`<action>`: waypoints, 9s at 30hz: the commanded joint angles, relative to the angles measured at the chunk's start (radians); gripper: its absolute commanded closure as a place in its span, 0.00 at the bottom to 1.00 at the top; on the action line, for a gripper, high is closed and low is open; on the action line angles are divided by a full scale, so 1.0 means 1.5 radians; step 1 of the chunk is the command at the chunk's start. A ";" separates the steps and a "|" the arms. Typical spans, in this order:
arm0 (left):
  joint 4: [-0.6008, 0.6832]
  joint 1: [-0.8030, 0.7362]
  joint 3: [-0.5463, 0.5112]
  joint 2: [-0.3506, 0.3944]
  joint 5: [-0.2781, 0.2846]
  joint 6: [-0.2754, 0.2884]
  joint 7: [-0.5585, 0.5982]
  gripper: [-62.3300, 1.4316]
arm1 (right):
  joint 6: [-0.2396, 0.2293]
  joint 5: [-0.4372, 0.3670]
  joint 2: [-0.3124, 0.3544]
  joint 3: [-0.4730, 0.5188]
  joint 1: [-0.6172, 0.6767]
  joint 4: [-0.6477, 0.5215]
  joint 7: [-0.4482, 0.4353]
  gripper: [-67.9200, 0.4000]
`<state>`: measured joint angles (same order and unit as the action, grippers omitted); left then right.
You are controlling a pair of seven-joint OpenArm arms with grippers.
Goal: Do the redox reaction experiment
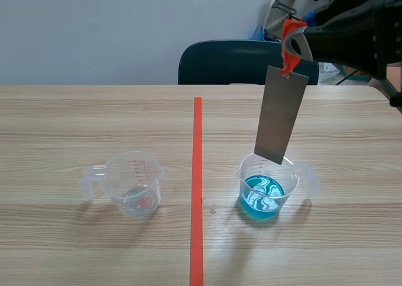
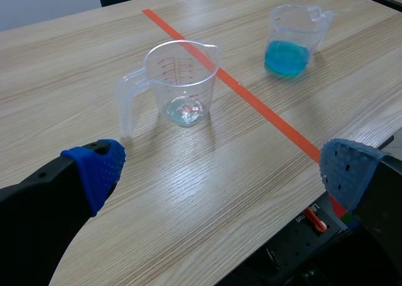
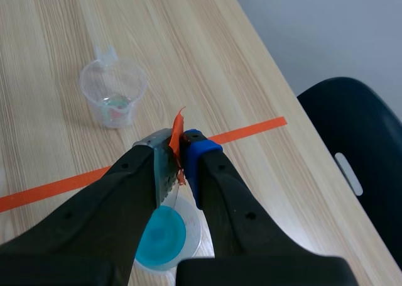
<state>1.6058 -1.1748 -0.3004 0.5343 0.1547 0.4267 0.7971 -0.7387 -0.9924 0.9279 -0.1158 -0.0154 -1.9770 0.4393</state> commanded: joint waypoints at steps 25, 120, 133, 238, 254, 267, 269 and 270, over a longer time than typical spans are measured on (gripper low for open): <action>0.011 -0.002 -0.002 -0.005 0.004 0.002 0.010 0.00 | -0.005 -0.007 0.009 -0.001 -0.004 -0.008 -0.011 0.99; 0.011 0.010 -0.002 -0.003 -0.021 0.004 0.015 0.93 | -0.005 -0.004 0.009 -0.001 -0.004 -0.008 -0.023 0.99; 0.012 0.239 0.003 -0.002 -0.066 0.058 -0.013 0.93 | -0.005 -0.004 0.009 -0.001 -0.004 -0.008 -0.023 0.99; -0.244 0.748 0.534 -0.117 -0.062 -0.030 -0.227 0.00 | -0.005 0.001 0.005 -0.001 -0.005 -0.008 -0.023 0.99; -0.135 0.628 0.442 -0.032 -0.063 -0.026 -0.164 0.00 | -0.005 0.001 0.006 -0.001 -0.005 -0.008 -0.023 0.99; -0.105 0.556 0.419 -0.022 -0.132 -0.021 -0.106 0.00 | -0.005 0.001 0.006 -0.001 -0.005 -0.008 -0.023 0.99; -0.105 0.556 0.419 -0.022 -0.134 -0.022 -0.106 0.00 | -0.005 0.001 0.006 -0.001 -0.005 -0.008 -0.023 0.99; -0.105 0.556 0.419 -0.022 -0.134 -0.022 -0.106 0.00 | -0.005 0.001 0.006 -0.001 -0.005 -0.008 -0.023 0.99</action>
<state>1.4315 -0.3435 0.3325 0.5018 -0.0563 0.3935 0.6228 -0.7387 -0.9806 0.9253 -0.1165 -0.0074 -1.9770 0.4232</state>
